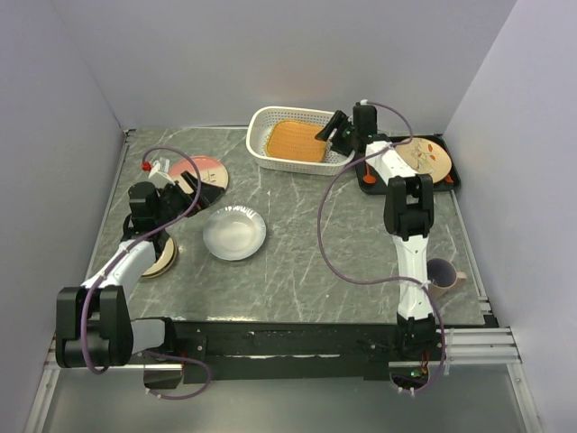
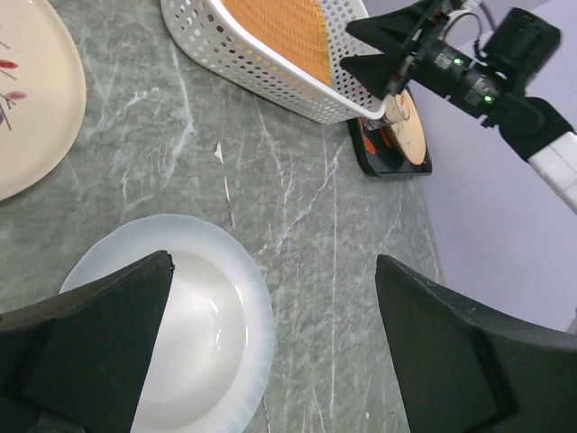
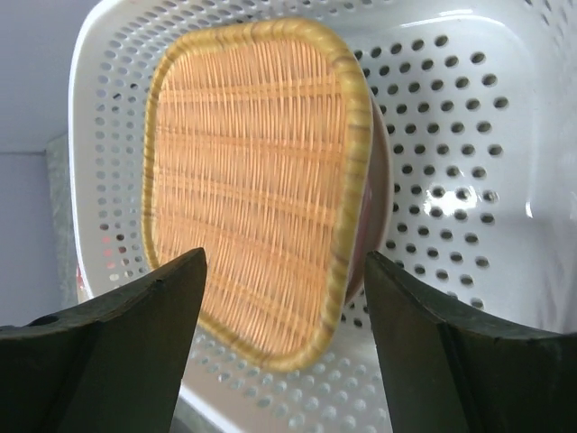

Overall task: Place the plates into the plastic bin on the countertop
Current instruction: Place the plate in the plastic bin.

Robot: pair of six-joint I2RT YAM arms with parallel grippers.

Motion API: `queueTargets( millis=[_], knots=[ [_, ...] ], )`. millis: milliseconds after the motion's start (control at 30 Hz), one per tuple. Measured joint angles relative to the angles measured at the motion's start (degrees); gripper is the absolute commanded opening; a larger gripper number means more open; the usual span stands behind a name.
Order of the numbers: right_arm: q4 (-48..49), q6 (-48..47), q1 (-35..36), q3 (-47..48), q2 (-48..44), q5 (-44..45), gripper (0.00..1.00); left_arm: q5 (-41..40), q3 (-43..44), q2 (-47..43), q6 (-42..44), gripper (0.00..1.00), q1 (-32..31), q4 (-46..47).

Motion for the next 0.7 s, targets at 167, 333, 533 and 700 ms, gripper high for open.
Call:
queueTargets(
  millis=[167,333,533,700],
  knots=[
    [2.1,-0.2,-0.2,-8.2,-6.9,0.8,0.79,-1.1,0.0,-0.7,0.7,0.99,0.0,-1.4],
    [4.4,-0.4,-0.2,-11.3,-11.6,0.8,0.79,-2.1,-0.1,-0.8,1.1,0.99,0.0,-2.8],
    [5.7,-0.9,0.1,-11.6,-14.7,0.5,0.79,-3.8,-0.3,-0.8,1.1,0.99,0.0,-4.7],
    [6.1,-1.5,0.7,-11.6,-15.1,0.4,0.79,-6.5,-0.2,-0.1,1.1,0.99,-0.1,-6.9]
  ],
)
